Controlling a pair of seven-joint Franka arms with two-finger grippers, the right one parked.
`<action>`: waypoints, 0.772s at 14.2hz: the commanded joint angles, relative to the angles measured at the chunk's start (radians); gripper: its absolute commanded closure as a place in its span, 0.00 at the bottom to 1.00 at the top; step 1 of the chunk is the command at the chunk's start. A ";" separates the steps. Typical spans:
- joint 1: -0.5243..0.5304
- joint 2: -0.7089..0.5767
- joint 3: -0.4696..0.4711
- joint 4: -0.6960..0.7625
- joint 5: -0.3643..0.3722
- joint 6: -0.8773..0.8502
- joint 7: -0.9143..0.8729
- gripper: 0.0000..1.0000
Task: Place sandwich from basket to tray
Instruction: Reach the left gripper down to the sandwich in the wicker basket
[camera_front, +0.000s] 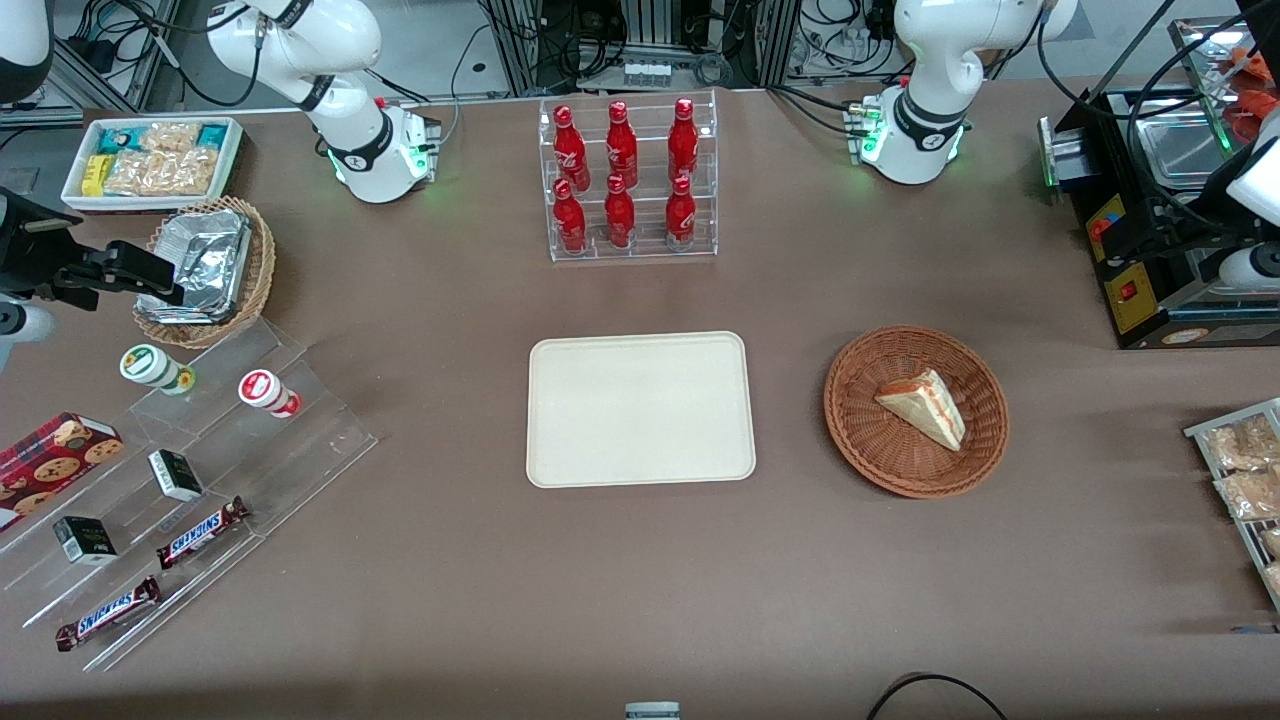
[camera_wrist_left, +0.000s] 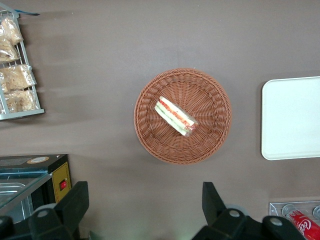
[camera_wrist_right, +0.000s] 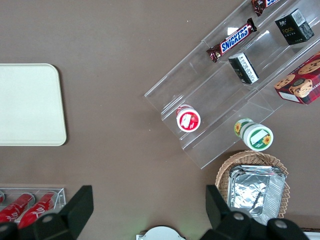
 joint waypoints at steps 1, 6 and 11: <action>-0.010 0.006 0.010 0.021 0.005 -0.017 -0.008 0.00; -0.005 0.035 0.007 -0.102 0.000 0.079 -0.034 0.00; -0.019 0.024 -0.004 -0.388 -0.001 0.413 -0.283 0.00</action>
